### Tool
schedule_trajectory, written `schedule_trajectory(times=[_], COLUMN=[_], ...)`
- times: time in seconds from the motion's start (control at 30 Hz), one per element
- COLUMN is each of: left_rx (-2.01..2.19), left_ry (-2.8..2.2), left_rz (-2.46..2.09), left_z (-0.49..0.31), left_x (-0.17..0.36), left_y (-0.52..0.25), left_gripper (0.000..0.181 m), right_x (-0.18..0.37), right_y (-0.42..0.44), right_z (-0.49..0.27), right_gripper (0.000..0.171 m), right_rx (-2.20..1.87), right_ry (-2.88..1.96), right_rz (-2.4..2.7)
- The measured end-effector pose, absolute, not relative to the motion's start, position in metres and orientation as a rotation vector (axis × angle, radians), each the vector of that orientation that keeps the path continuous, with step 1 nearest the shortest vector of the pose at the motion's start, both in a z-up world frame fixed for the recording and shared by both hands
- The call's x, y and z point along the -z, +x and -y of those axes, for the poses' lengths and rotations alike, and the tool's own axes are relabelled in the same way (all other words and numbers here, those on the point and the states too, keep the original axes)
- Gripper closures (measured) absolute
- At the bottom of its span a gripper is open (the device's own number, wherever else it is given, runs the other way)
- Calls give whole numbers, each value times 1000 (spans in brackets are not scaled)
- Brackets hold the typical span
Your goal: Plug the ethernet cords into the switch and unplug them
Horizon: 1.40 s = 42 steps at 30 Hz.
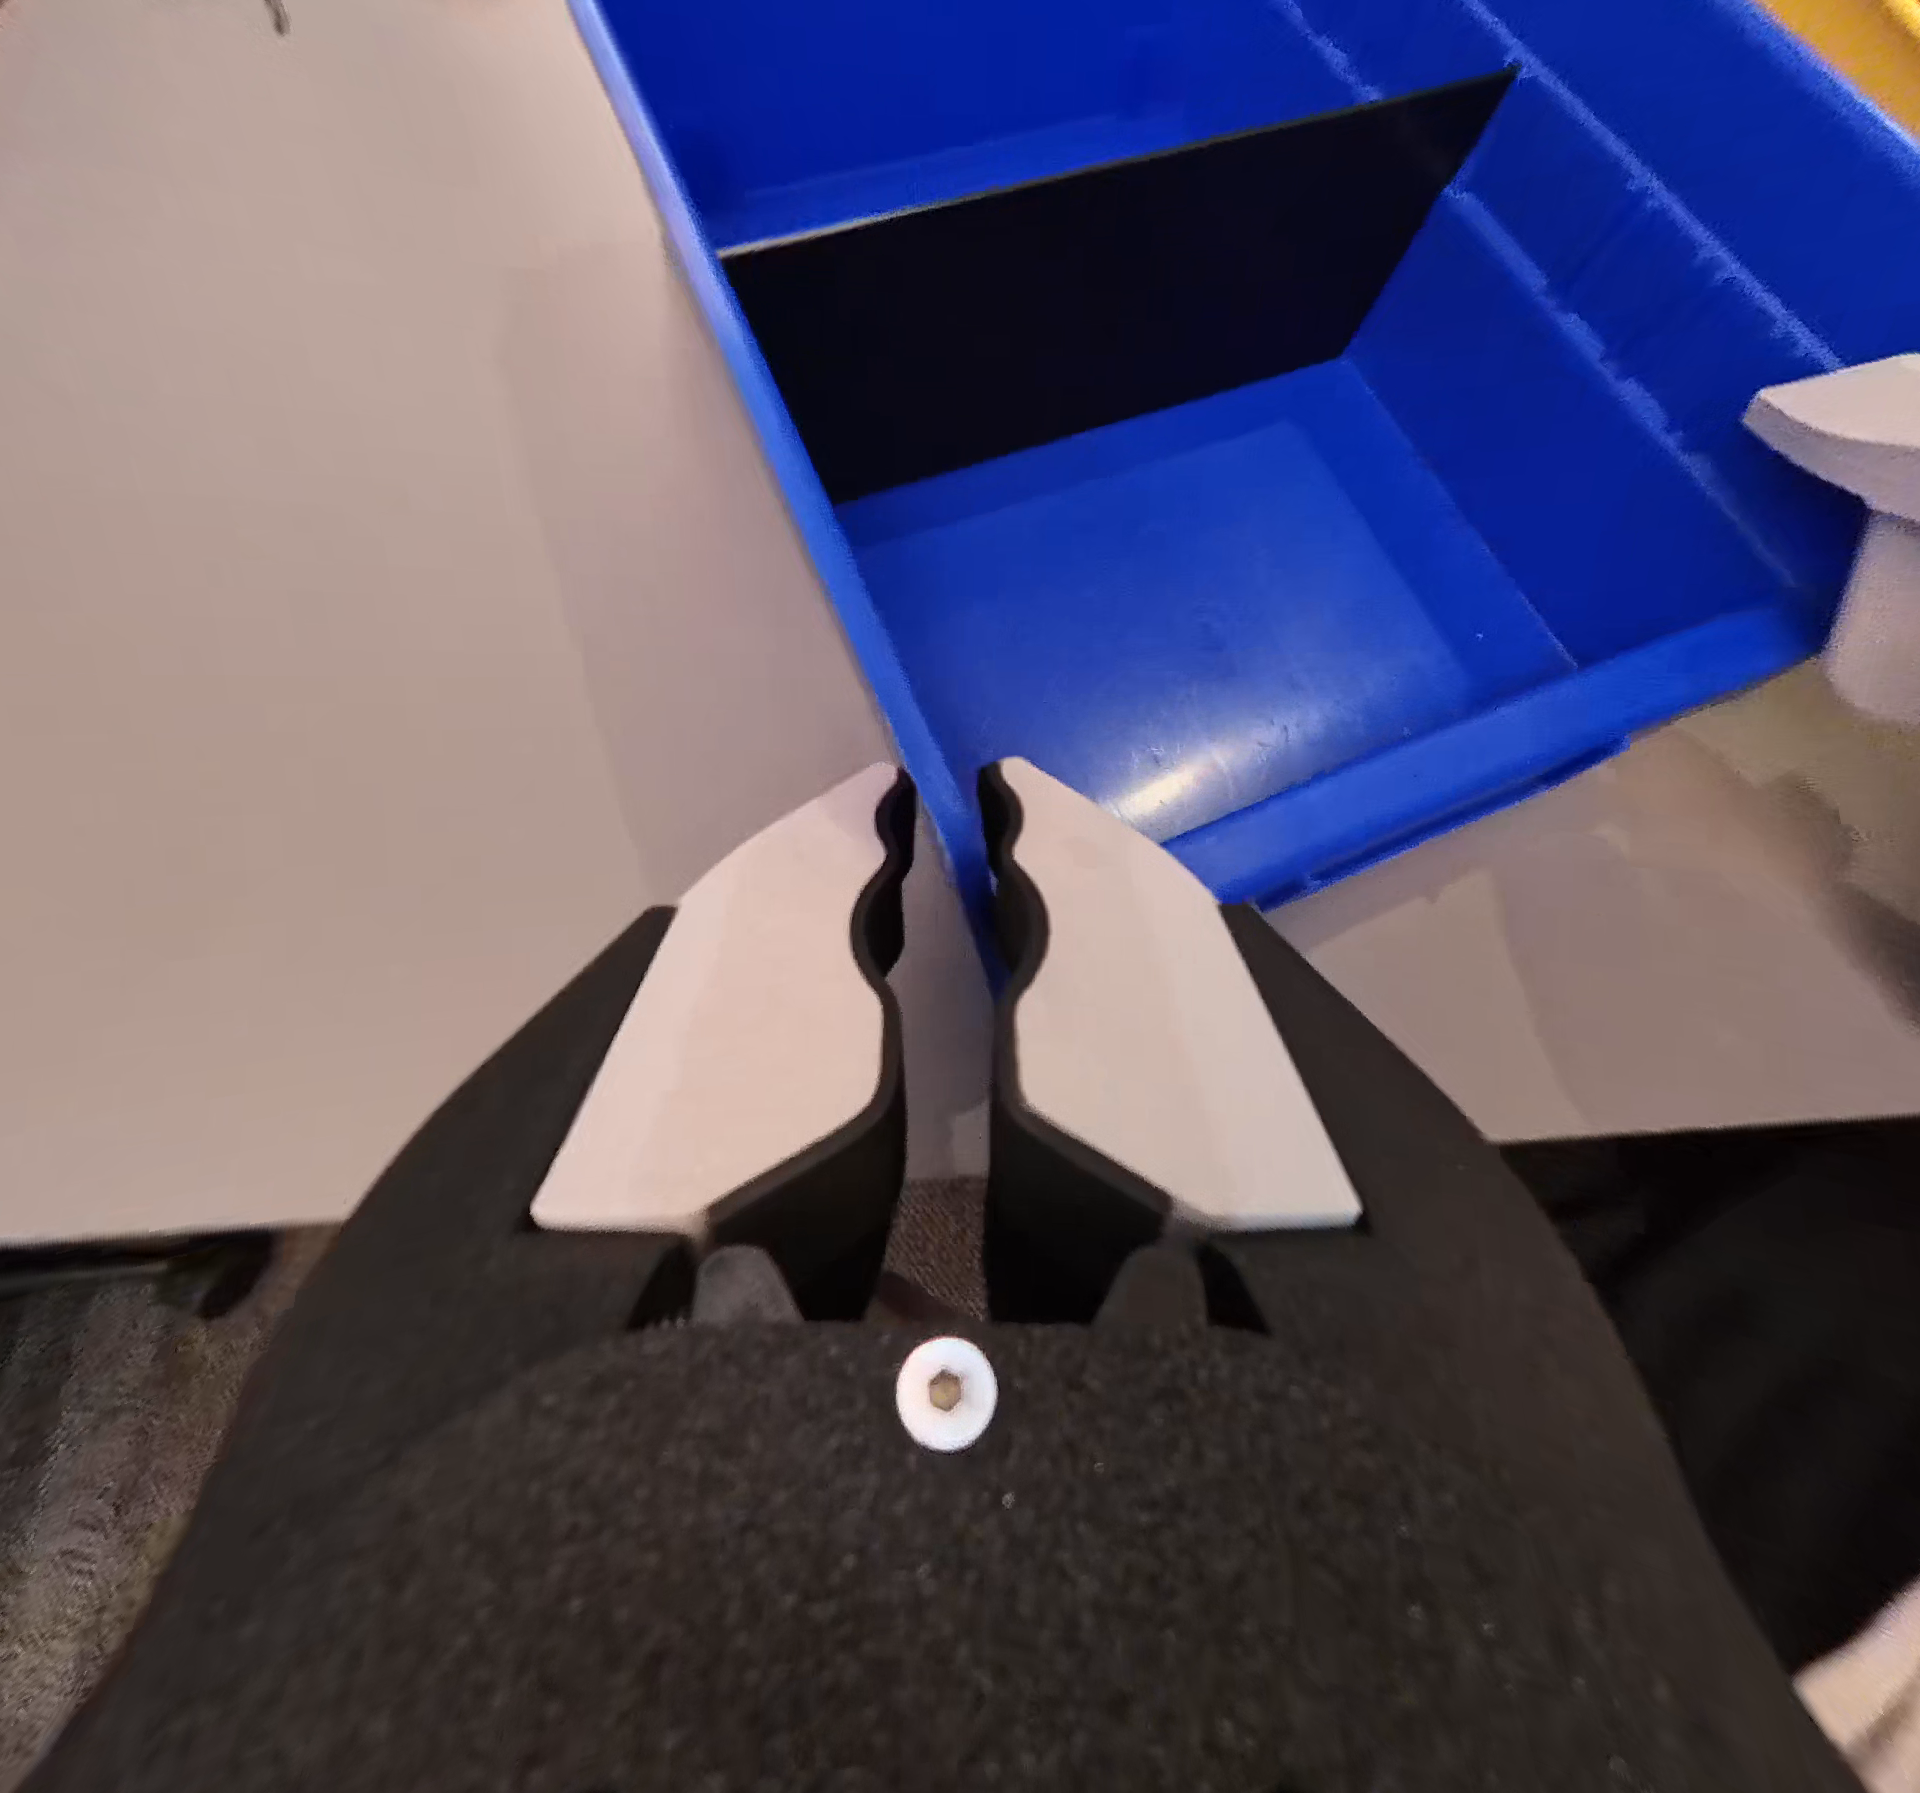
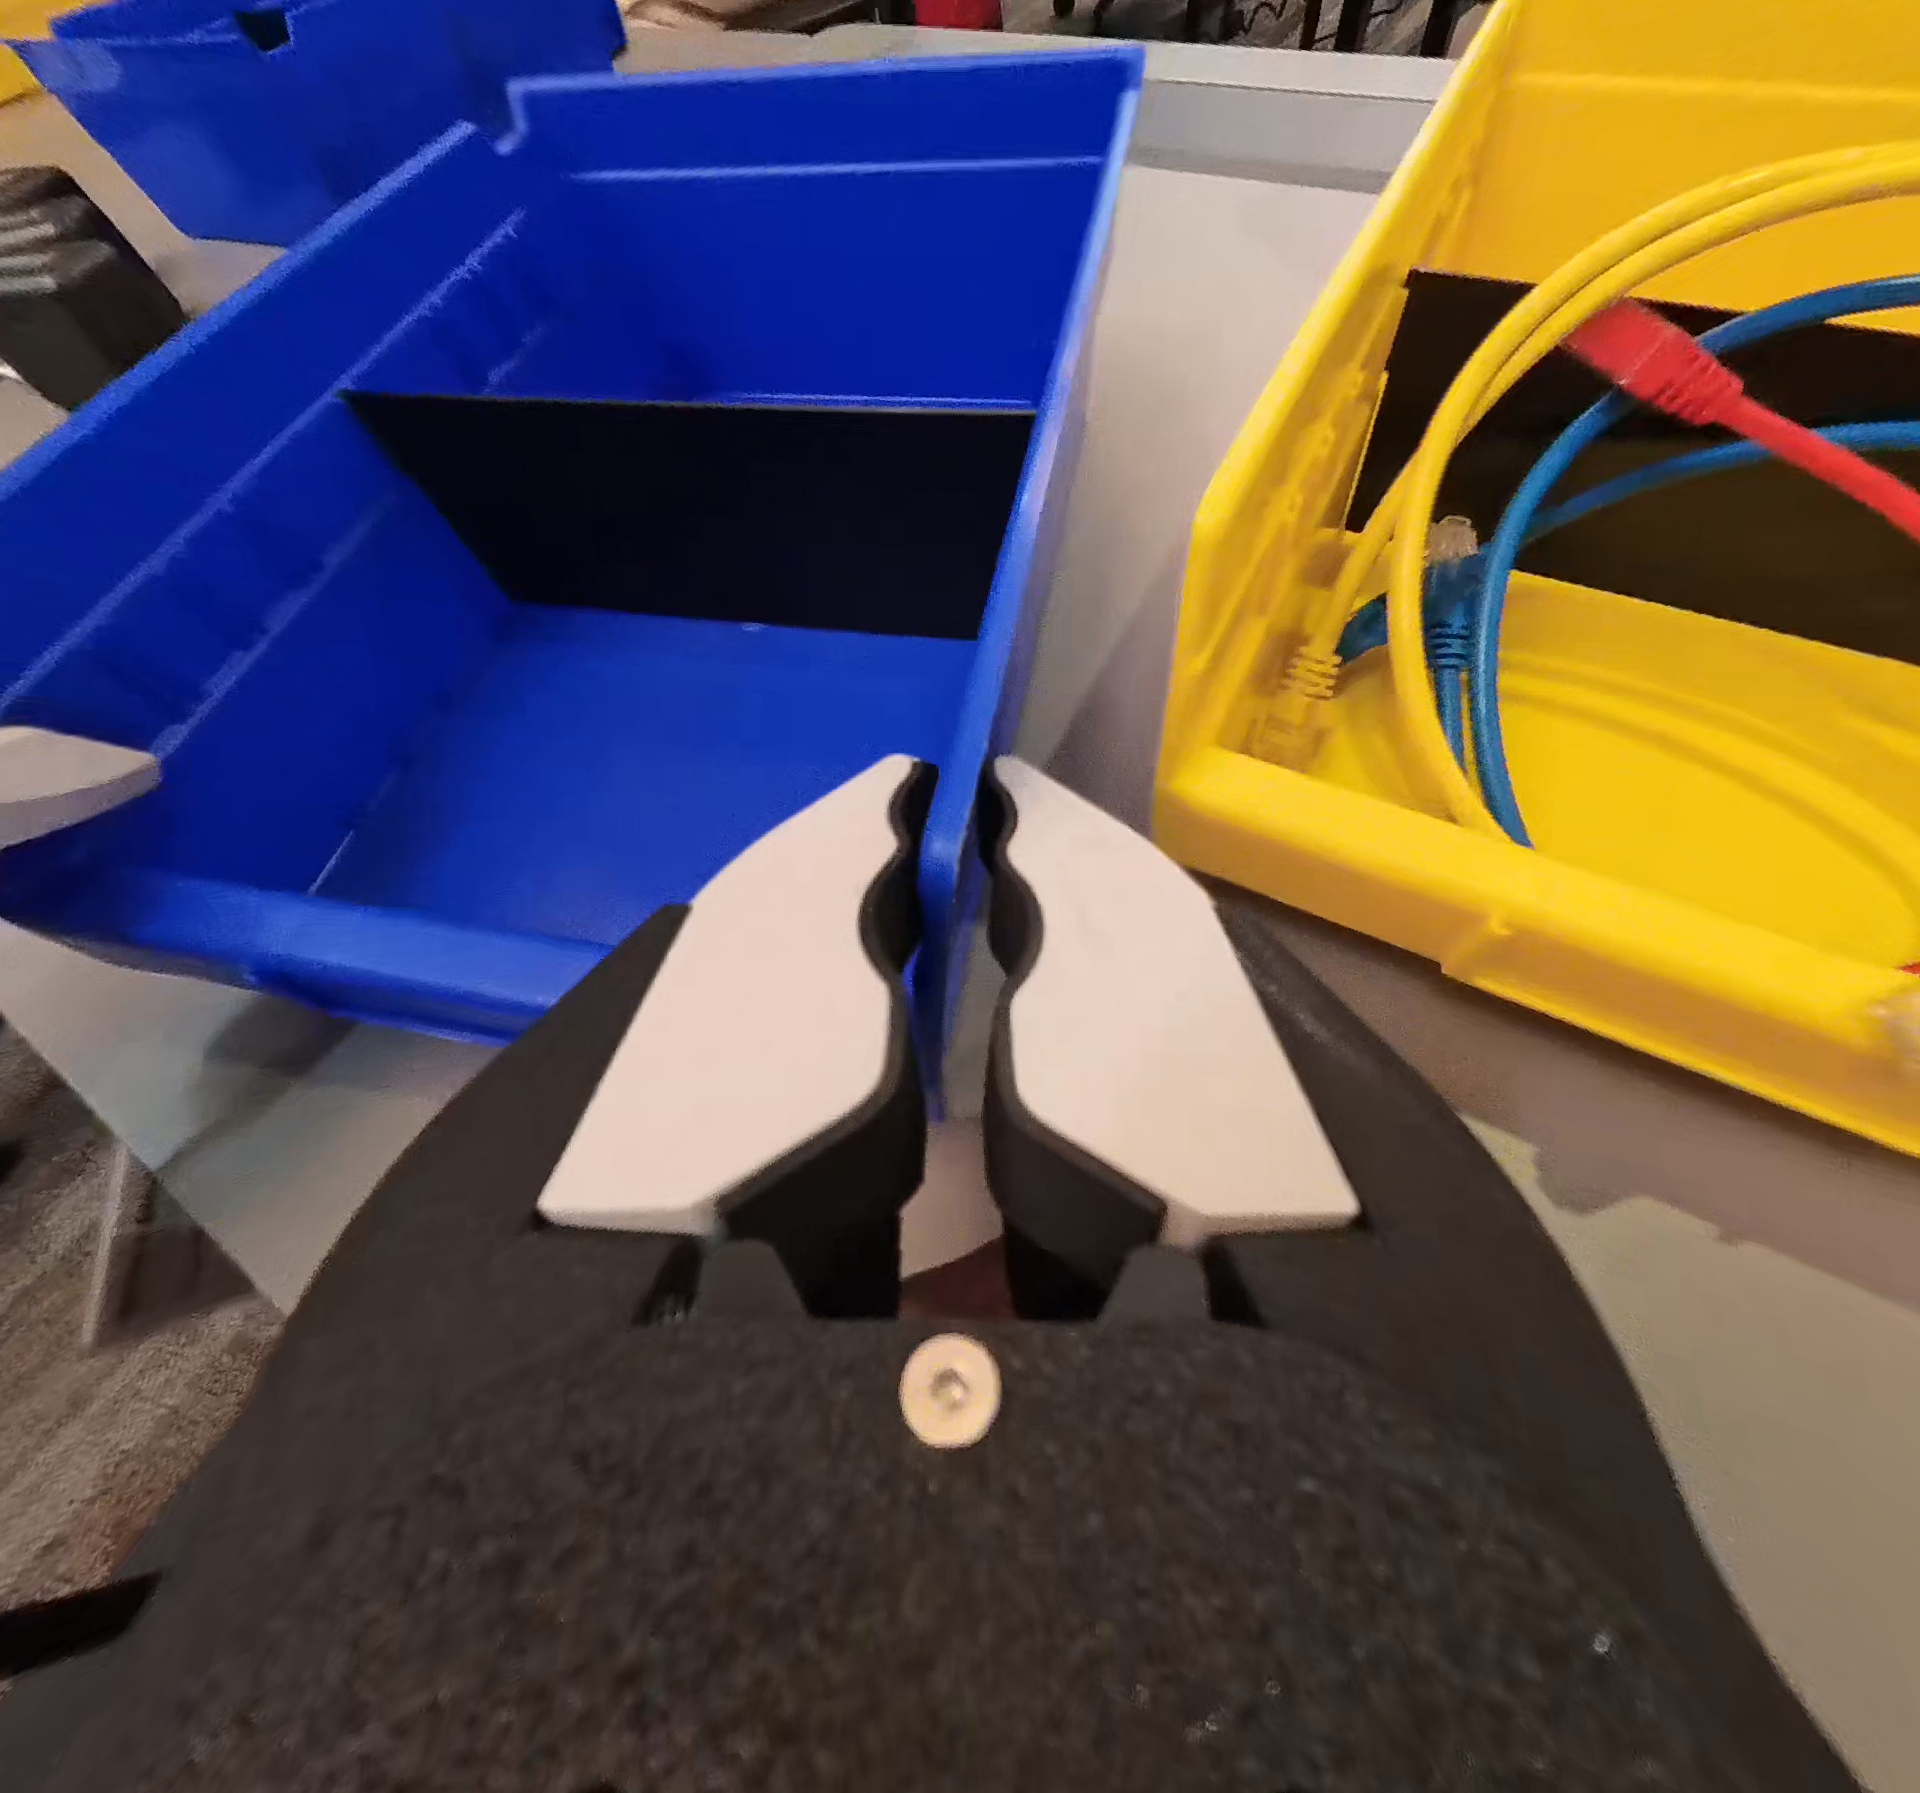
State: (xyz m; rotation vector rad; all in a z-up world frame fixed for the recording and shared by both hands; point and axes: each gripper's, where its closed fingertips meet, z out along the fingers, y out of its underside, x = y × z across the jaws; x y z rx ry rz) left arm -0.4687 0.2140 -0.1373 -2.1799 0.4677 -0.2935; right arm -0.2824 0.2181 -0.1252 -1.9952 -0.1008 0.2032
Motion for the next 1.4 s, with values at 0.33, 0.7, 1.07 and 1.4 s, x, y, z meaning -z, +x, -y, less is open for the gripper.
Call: schedule_trajectory(times=[0.33, 0.7, 1.07, 1.4], left_rx=[71, 219, 440, 517], left_ry=[-1790, -1441, -1693, -1817], left_rz=[-349, -553, -778, -864], left_z=[-192, -226, -182, -160], left_x=[55, -96, 44, 117], left_y=[-447, -223, 60, 99], left_gripper=[177, 177, 175, 170], right_x=[68, -93, 29, 101], right_y=[-259, -44, 234, 276], right_z=[-193, -166, -102, -87], right_gripper=[165, 165, 165, 168], right_rx=[-84, 271, 368, 271], right_ry=[-1879, -1565, -1910, -1941], right_rz=[209, -113, -379, -344])
